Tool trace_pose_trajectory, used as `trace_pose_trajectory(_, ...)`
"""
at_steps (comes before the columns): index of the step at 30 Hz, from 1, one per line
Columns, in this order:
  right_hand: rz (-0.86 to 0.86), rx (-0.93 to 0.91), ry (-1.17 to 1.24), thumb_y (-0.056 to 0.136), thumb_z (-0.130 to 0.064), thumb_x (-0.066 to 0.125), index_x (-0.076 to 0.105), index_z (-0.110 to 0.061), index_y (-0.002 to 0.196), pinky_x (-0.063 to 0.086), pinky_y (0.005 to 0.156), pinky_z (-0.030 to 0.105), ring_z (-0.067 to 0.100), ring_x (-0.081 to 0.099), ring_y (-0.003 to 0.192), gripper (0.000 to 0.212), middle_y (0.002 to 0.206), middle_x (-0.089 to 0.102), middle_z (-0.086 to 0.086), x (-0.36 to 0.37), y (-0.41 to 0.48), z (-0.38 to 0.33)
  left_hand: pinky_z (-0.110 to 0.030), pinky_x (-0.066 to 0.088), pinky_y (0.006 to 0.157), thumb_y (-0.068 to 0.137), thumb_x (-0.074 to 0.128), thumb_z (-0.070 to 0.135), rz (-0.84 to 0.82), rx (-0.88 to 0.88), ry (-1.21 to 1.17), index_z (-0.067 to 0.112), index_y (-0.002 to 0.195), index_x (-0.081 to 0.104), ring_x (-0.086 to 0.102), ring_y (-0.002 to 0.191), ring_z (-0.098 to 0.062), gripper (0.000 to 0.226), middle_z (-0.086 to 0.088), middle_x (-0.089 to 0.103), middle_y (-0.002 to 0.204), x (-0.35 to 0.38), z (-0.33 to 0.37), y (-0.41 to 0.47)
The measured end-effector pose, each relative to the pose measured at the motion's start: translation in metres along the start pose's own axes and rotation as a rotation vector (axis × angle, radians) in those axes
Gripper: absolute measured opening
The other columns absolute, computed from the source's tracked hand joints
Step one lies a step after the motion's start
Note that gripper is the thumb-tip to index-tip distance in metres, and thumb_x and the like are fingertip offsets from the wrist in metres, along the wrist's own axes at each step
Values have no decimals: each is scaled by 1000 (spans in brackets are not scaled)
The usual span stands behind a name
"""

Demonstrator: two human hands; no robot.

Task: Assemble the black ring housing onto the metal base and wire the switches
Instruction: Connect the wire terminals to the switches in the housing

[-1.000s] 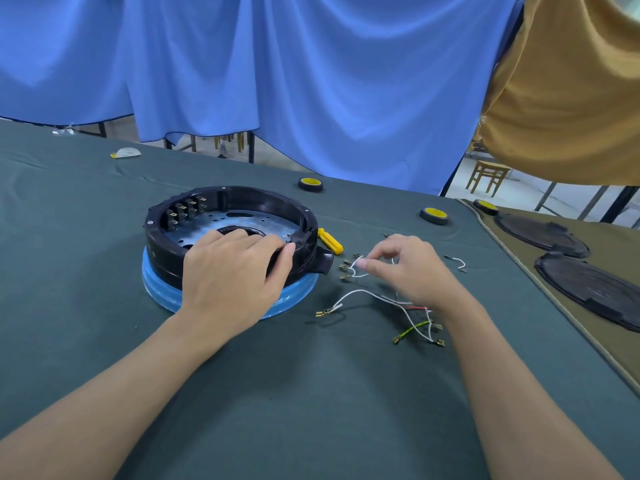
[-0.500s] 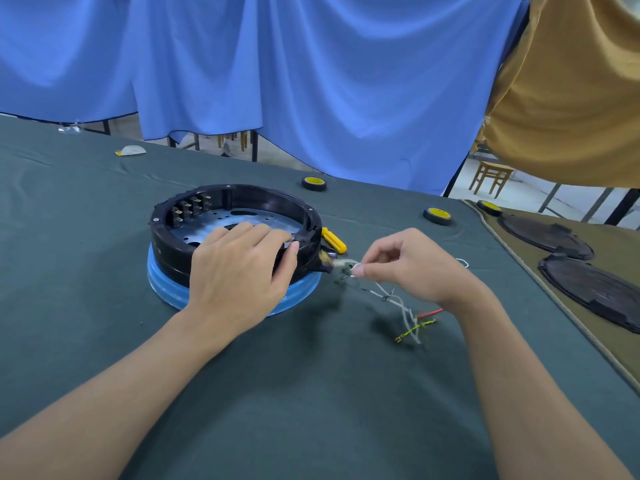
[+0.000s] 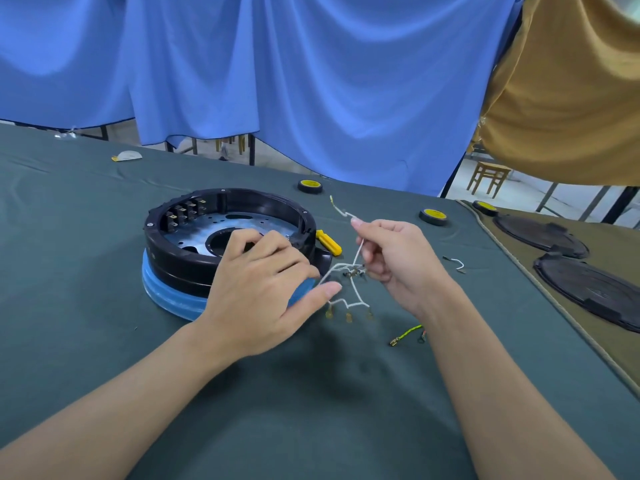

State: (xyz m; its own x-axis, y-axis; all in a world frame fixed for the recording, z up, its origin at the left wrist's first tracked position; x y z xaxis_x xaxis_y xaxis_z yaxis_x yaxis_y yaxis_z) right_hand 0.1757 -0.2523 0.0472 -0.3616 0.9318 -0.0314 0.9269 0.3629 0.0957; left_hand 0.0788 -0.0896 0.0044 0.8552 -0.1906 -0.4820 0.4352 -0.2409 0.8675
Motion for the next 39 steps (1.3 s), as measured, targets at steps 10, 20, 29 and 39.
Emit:
trace_pose_trajectory(10,68,79,342,94,-30,61,56,-11,71,23,43,22,12,33,44,30,55,45,-1,7,1,3,-29,28,85,88,66,32,4,-184,-128,11,97,68,64,70,-20,22,11,69,72,3,5,2)
trace_pose_trajectory(20,263,-196,-379,92,-35,60,49,-17,55,35,53,24,9,40,50,44,52,51,-9,9,0,10,-37,38,75,91,60,10,152,-285,-144,4,112,70,58,71,-26,24,2,67,78,-1,1,4)
trace_pose_trajectory(29,302,-863,-777,94,-29,52,66,-17,98,36,89,28,11,51,100,19,101,63,-10,41,-15,-12,-18,44,70,90,68,13,-28,-550,-655,31,128,48,57,66,0,47,11,69,75,-18,-10,37)
trace_pose_trajectory(39,-267,-214,-449,98,-14,51,68,-10,91,53,61,30,18,62,62,19,70,69,3,65,36,-40,-10,42,65,85,74,24,-285,-747,-720,27,122,55,61,67,0,42,11,72,72,0,-73,53)
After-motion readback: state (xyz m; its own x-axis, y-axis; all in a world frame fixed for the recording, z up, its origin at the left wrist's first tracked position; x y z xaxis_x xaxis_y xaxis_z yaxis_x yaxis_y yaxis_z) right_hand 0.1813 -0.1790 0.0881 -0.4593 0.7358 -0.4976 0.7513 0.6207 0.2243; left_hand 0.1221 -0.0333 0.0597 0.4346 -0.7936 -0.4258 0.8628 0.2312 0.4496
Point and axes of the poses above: each hand's wrist, its own y-axis towards the middle knuckle, its own x-axis out of the palm, z = x × y, the point moved 1 cm from there along y, towards the middle knuckle
